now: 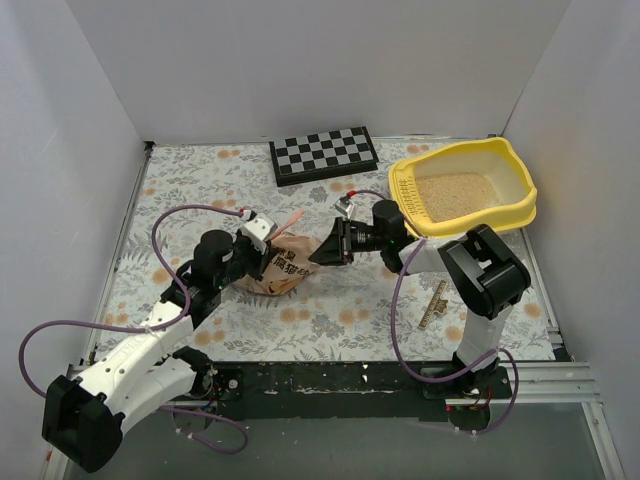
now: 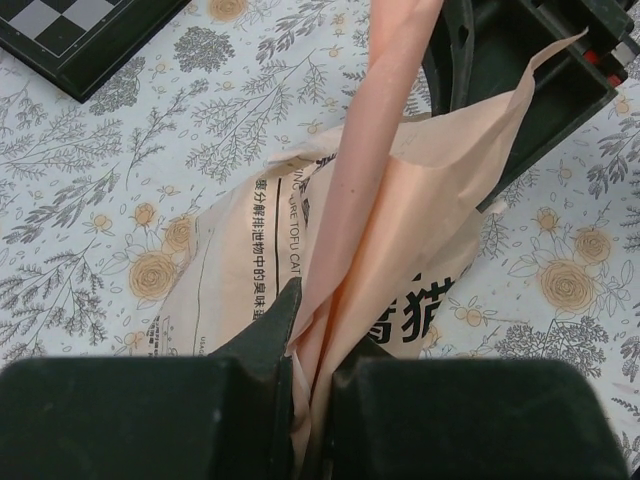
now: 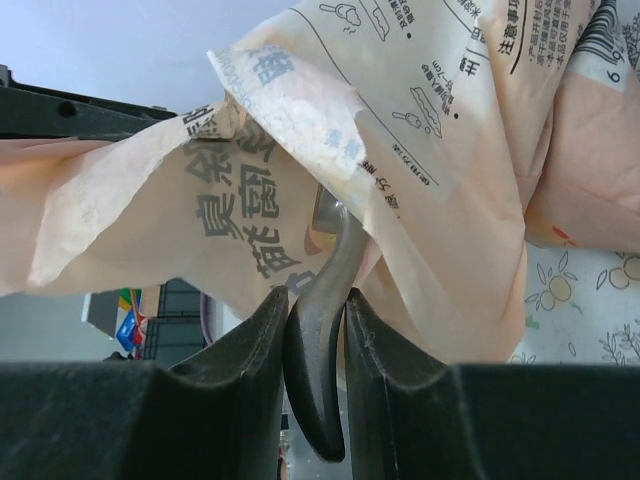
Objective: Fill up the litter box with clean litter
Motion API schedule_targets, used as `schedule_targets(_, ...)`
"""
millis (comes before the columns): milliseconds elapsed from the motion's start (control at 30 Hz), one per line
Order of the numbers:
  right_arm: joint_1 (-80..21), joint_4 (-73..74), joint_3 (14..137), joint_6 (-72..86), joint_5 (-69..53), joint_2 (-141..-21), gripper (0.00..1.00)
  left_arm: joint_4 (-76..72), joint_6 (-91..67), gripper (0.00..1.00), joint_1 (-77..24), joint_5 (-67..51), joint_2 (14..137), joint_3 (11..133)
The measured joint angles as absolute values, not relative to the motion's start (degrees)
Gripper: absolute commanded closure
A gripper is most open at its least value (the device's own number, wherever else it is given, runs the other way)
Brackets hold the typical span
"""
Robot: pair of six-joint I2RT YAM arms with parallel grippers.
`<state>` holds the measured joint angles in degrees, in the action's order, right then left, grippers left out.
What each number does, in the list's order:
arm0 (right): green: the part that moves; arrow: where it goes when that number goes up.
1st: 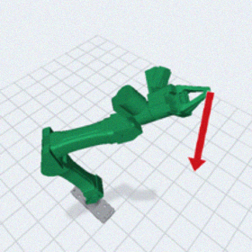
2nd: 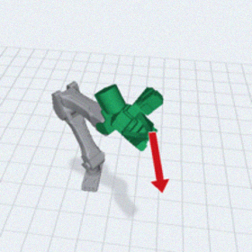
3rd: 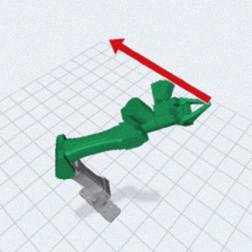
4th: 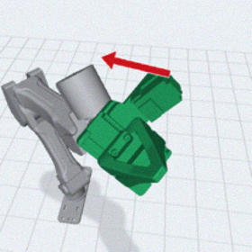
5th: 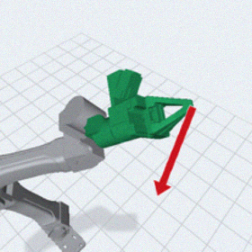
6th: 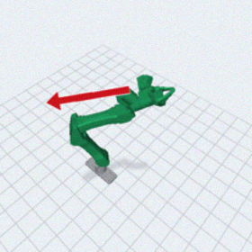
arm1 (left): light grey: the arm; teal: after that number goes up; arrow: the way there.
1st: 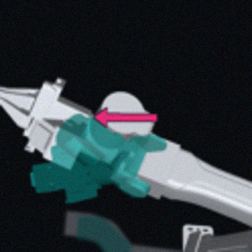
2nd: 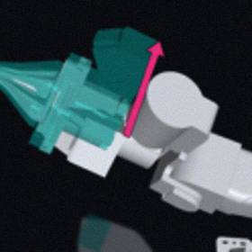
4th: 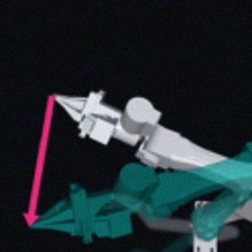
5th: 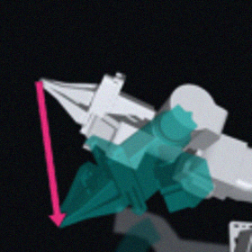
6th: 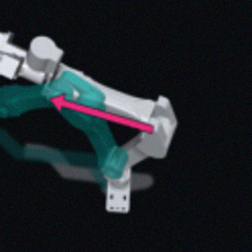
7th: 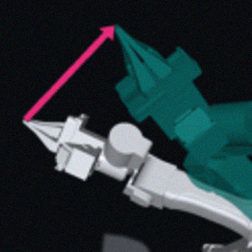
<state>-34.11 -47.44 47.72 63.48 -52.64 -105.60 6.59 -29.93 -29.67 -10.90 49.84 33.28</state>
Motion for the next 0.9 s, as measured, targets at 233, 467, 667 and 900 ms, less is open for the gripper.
schedule_targets(233,-31.07,-49.50,44.36,65.78,-54.81,-101.73,0.99,4.19,-30.52,1.00,-29.69,-11.55,49.69,32.12)
schedule_targets(467,-27.55,-47.90,40.23,65.06,-56.62,-95.77,0.99,1.43,-30.96,1.00,-29.74,-12.10,48.75,30.65)
schedule_targets(667,-22.33,-47.66,36.53,64.99,-58.52,-88.88,0.99,-2.68,-31.75,1.00,-29.74,-12.69,45.15,26.15)
schedule_targets(900,-18.85,-42.57,35.09,62.11,-60.01,-83.11,0.99,-4.54,-31.88,1.00,-29.74,-12.62,43.72,24.67)
